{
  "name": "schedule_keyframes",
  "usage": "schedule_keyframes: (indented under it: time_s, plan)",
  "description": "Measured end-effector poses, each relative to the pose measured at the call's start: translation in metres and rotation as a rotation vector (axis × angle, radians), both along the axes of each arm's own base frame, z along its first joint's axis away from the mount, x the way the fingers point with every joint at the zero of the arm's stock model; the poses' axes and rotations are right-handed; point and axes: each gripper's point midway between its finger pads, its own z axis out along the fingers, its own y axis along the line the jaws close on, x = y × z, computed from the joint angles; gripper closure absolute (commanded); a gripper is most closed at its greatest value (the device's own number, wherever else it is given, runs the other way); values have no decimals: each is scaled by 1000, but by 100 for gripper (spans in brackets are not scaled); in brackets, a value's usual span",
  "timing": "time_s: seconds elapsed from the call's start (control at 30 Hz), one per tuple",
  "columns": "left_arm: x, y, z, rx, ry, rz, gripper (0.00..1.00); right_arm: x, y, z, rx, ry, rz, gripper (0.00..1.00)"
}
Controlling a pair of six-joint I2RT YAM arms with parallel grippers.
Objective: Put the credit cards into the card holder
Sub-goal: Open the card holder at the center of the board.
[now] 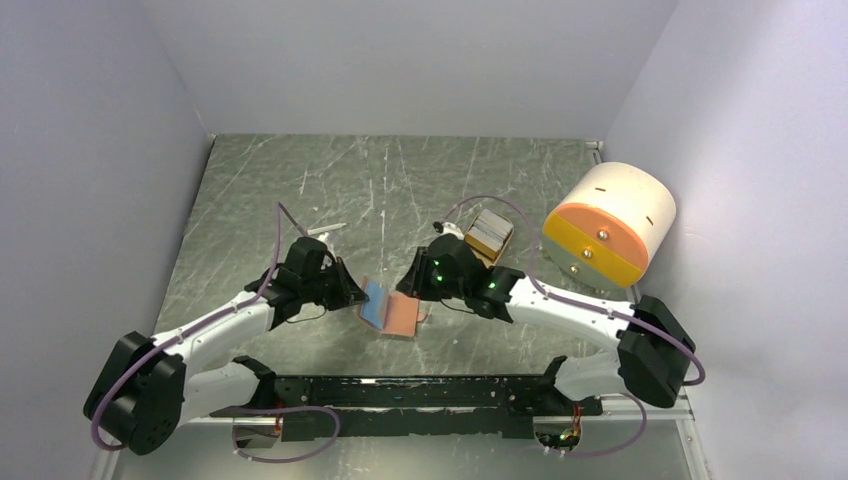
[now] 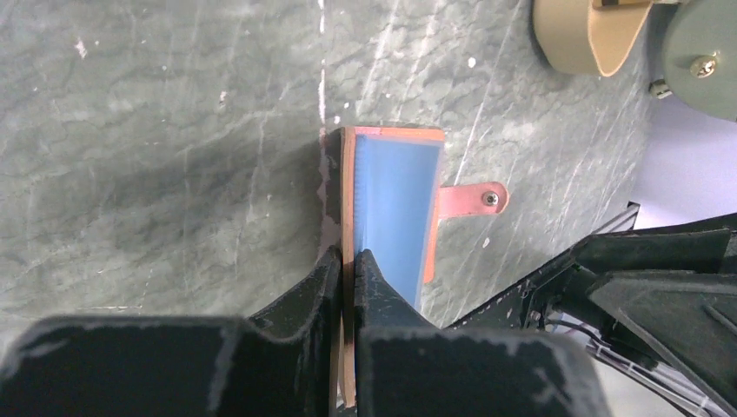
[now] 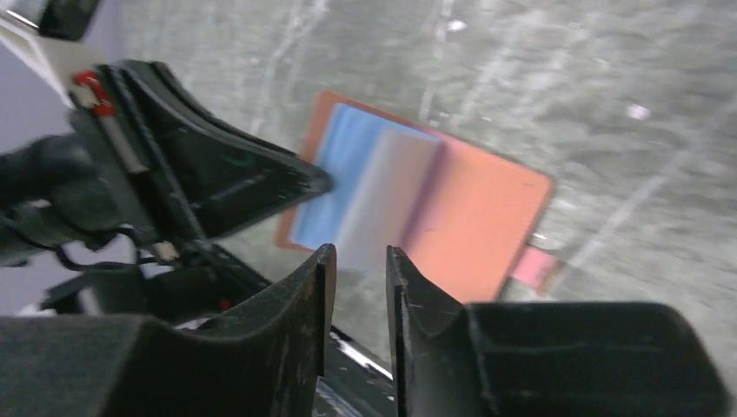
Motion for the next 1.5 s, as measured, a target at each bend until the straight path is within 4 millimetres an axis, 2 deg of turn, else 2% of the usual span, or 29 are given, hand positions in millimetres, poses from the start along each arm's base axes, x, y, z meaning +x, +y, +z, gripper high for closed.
schedule_keyframes:
  time_s: [0.13, 0.27, 0.4, 0.5, 0.6, 0.73, 0.83, 0.93, 1.1, 1.23, 1.3, 1.37, 1.5]
  plan:
    - [6, -2, 12, 21, -72, 2, 91, 6, 30, 16, 108, 26, 16, 75]
    - [15, -2, 26, 25, -134, 23, 91, 18, 59, 20, 162, 53, 17, 80]
    - [17, 2, 29, 38, -155, 42, 91, 24, 78, 13, 185, 86, 24, 82]
    - [17, 5, 26, 54, -150, 52, 91, 23, 83, -2, 164, 121, 30, 83]
    - [16, 6, 25, 58, -144, 53, 91, 22, 80, -18, 120, 142, 23, 84]
    - [17, 3, 23, 47, -130, 56, 91, 21, 62, -39, 31, 133, 5, 85]
    - [14, 0, 17, 21, -108, 57, 91, 12, 36, -72, -78, 143, -10, 86]
    - [7, 1, 6, -9, -64, 59, 81, 1, 9, -102, -169, 166, -26, 87]
    - [-4, 6, -10, -64, 11, 68, 63, 4, 4, -101, -168, 112, -15, 87]
    - [-7, 3, -7, -92, 21, 41, 61, 4, 3, -101, -160, 85, 4, 87]
    - [-9, 2, -9, -90, 28, 29, 66, 3, 2, -100, -163, 75, 13, 87]
    - [-11, 1, -12, -87, 39, 18, 77, 3, 1, -99, -168, 70, 19, 86]
    - [-14, 0, -13, -92, 47, -5, 88, 1, -2, -96, -185, 60, 36, 77]
